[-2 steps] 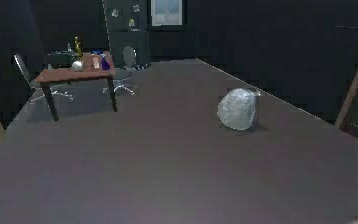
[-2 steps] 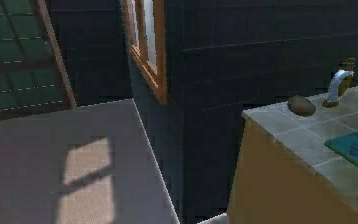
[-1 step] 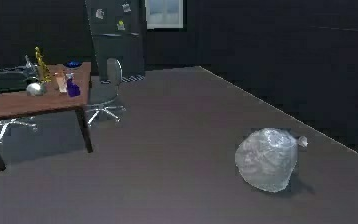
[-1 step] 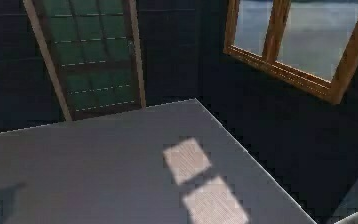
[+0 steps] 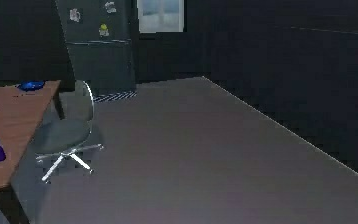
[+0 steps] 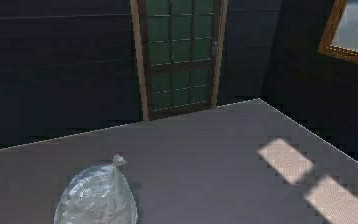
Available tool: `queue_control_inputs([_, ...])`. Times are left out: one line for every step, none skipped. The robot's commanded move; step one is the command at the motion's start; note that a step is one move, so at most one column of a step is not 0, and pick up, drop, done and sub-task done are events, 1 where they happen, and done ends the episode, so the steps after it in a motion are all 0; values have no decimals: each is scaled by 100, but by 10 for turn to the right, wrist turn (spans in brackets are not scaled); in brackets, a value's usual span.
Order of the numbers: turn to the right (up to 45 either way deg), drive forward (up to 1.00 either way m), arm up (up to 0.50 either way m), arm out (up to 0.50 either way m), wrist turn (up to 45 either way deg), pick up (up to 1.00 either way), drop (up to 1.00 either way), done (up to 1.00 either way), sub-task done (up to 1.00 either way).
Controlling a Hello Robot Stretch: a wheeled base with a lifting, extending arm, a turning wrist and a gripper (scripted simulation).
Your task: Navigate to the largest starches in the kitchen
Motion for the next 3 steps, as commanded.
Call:
queue_control_inputs([0,55,0,0,0,0,0,0,0])
queue_control_inputs([-90,0,0,0,0,0,0,0,0])
queue_control_inputs([0,95,0,0,0,0,0,0,0])
